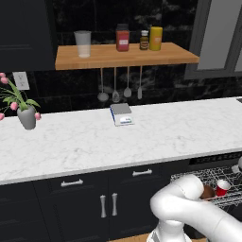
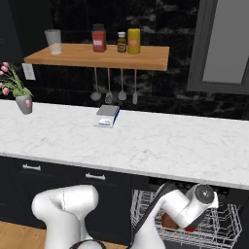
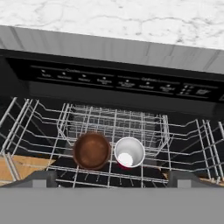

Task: Pick up the cup and bowl from the counter, place them in the dishwasher, and close the dishwasher door.

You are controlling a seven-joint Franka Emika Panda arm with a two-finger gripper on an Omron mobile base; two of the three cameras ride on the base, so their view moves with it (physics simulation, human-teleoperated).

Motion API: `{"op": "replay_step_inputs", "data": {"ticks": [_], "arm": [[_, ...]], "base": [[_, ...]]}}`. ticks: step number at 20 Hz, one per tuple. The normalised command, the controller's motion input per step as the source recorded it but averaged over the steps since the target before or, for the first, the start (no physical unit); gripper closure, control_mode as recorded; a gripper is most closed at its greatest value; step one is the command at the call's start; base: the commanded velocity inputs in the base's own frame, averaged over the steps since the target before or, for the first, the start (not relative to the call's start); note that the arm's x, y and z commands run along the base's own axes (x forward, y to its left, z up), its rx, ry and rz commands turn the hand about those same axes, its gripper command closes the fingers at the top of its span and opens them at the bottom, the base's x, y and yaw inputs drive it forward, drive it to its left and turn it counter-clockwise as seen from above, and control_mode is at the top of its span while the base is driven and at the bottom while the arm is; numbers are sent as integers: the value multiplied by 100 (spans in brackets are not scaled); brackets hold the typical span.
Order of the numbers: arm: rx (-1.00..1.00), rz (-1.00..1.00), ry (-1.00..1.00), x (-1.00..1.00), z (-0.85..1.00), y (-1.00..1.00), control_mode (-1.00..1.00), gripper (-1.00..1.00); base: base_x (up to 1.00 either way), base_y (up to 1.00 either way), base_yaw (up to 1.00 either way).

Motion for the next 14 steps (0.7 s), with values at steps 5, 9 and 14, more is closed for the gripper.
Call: {"op": "replay_step_inputs", "data": {"ticks": [5,9,14], "arm": [[0,3,-18,-47,11,32,-100,-100],[0,0,-4,-25,2,14,-100,-100],[0,0,0,-9,0,-4,-100,-100]], "base": [[0,0,0],[0,0,0],[0,0,0]]}}
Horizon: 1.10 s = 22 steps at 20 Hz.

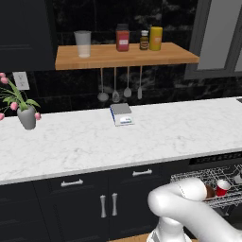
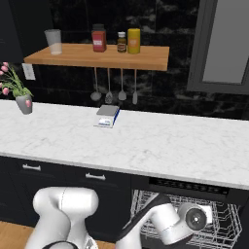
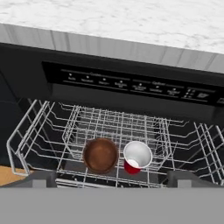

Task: Pick up the cup and bowl from the counter, place them in the dishwasher, and close the dishwasher door.

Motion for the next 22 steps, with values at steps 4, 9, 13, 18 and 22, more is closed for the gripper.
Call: {"op": "replay_step_inputs", "data": {"ticks": [4,9,13,18,22], "arm": [[5,0,-2,-17,0,-30,-100,-100],[2,0,-10,-30,0,-1,-100,-100],[0,0,-35,-71,1,3,-100,-100],[-1,0,-52,-92,-2,6,-100,-100],[-1,0,-34,-72,-12,25,-100,-100]], "base": [[0,0,0],[0,0,0],[0,0,0],[0,0,0],[0,0,0]]}}
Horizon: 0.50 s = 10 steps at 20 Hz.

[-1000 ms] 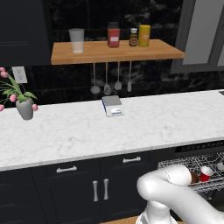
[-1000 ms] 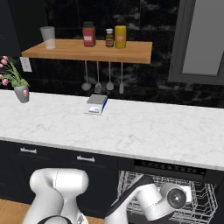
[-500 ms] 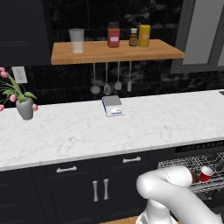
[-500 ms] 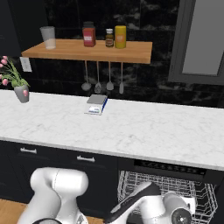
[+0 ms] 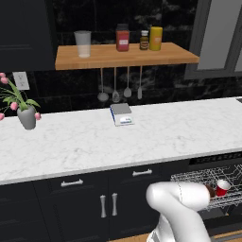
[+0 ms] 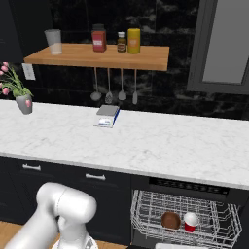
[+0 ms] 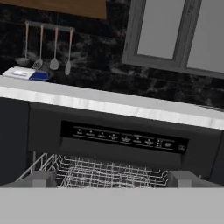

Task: Pick up the cup and bowl from the counter, place them in the dishwasher, and close the dishwasher door.

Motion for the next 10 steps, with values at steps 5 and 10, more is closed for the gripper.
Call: {"op": "replay_step_inputs", "data": {"ticks": [5,10], "arm": [[-1,2,-7,-55,-7,47,-100,-100],[0,6,0,-34,-58,-5,-100,-100]], "base": [[0,0,0],[0,0,0]]}}
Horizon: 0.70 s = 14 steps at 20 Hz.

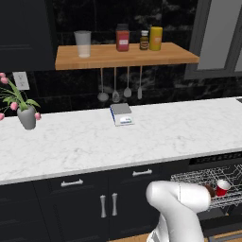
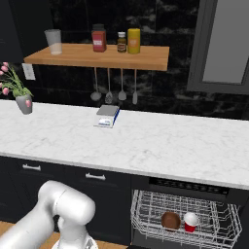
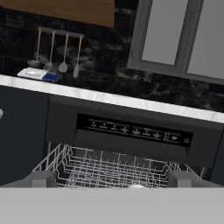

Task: Pick up the cup and bowl from the counter, place them in the dishwasher, and close the dishwasher door.

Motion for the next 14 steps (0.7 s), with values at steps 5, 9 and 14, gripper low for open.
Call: {"op": "replay_step_inputs", "data": {"ticks": [5,9,14], "arm": [[0,7,0,-13,-63,-10,-100,-100],[1,4,0,-40,-55,-23,-100,-100],[2,4,0,-23,-62,-33,-100,-100]], "base": [[0,0,0],[0,0,0],[0,0,0]]}}
